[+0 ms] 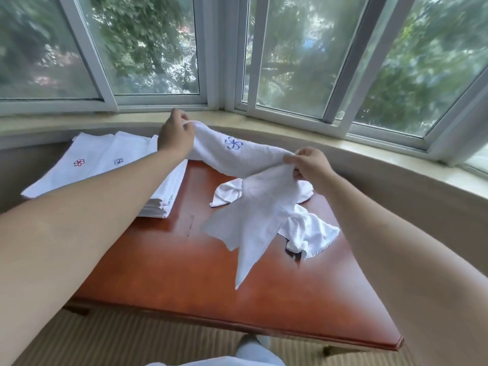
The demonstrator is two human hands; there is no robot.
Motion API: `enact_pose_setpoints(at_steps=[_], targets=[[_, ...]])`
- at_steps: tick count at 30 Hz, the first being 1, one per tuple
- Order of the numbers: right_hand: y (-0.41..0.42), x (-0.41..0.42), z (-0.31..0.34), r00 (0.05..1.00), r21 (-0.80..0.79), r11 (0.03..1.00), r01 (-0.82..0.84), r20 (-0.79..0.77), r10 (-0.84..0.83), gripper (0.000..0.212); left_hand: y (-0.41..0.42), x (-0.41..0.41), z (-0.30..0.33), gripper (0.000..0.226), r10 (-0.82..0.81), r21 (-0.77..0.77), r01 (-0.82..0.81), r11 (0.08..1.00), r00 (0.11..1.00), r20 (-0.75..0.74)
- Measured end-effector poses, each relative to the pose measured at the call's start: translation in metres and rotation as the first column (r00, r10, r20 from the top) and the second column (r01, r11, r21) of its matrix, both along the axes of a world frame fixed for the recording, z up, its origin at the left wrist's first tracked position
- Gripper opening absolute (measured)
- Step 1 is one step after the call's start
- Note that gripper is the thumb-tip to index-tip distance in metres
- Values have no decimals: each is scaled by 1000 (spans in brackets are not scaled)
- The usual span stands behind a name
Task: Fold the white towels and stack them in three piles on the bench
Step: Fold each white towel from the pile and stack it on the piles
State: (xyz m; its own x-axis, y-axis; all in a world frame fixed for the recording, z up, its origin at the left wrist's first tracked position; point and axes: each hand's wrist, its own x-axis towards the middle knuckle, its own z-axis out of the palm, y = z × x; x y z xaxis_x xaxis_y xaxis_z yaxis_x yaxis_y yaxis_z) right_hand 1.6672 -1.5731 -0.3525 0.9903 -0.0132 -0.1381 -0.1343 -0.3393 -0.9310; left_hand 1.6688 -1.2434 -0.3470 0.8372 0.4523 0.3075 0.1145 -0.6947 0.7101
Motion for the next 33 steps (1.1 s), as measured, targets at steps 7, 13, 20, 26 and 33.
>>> enact_pose_setpoints(at_steps=[7, 13, 20, 26, 33], targets=[[-7, -6, -148, 904, -296, 919, -259, -409, 124, 29, -34, -17, -140, 42, -129, 44, 168, 985, 877, -463], [-14, 15, -229, 761, -278, 857, -434, -622, 184, 12, -59, -37, -238, 21, -244, -159, 195, 968, 577, -780], [-11, 45, -306, 696, -232, 863, -449, -696, 175, 12, -89, -26, -316, 16, -258, -256, 61, 965, 419, -871], [-1, 80, -351, 768, -309, 866, -394, -629, 125, 26, -111, 5, -354, 25, -264, -287, 30, 957, 495, -828], [8, 90, -389, 764, -275, 859, -432, -618, 186, 13, -135, 21, -380, 26, -228, -251, -3, 968, 411, -883]])
